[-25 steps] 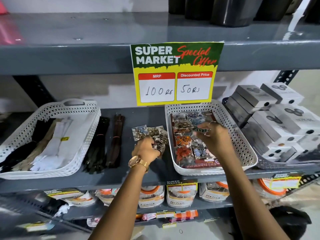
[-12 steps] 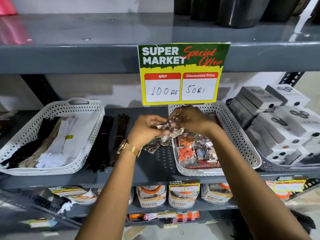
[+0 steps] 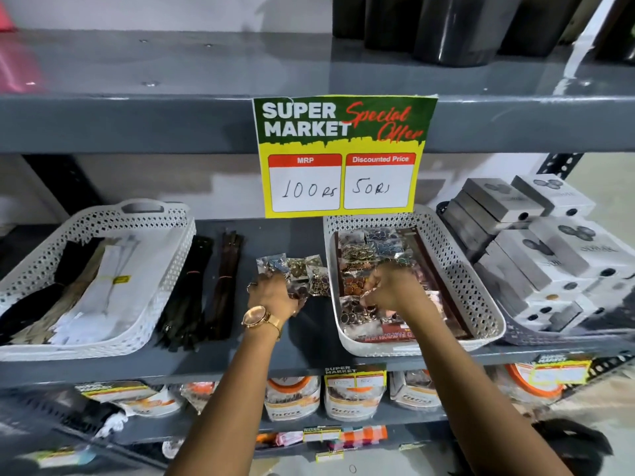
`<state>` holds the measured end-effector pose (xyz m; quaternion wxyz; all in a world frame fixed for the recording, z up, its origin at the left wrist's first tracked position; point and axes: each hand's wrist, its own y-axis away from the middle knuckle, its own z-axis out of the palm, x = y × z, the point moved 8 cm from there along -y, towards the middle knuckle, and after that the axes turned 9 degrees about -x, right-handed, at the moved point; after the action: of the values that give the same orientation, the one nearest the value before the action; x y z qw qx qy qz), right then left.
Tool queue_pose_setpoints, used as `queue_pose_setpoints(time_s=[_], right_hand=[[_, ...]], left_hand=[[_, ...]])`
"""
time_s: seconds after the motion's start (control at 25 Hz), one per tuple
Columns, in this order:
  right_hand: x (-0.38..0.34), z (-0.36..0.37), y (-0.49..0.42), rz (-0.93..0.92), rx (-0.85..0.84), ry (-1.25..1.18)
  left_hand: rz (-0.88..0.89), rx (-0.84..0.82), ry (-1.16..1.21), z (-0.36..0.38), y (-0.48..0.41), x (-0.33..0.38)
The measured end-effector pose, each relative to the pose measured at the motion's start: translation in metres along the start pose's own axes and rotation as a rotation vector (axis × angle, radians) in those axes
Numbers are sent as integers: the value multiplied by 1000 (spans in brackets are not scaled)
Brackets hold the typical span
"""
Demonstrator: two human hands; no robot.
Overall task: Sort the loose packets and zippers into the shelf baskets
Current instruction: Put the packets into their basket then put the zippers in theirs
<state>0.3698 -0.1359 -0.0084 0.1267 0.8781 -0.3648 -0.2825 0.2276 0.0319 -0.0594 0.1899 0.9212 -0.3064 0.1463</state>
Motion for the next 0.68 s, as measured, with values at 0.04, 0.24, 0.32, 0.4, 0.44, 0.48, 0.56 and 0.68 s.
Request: queue_pose_setpoints(time_s=[0.04, 0.24, 0.32, 0.4, 0.44, 0.48, 0.56, 0.68], right_hand=[[-2, -3, 3, 36, 57, 78], [-7, -19, 14, 82, 221, 229], [-10, -31, 14, -19, 242, 86], [-19, -37, 11, -188, 105, -290], [-29, -38, 12, -269, 5, -463], [-39, -38, 12, -340, -66, -555], [-58, -41, 12, -455, -109, -594], [-65, -52, 6, -508, -19, -560]], left_hand=[[-26, -21, 56, -1, -2, -5], [-111, -142, 503, -4, -4, -29], [-102, -166, 696, -13, 1, -29], [-17, -167, 795, -30, 5, -18], [53, -172, 817, -42, 9, -7], [126, -169, 826, -53, 13, 7], [246, -146, 806, -73, 22, 36], [385, -174, 774, -80, 24, 77]])
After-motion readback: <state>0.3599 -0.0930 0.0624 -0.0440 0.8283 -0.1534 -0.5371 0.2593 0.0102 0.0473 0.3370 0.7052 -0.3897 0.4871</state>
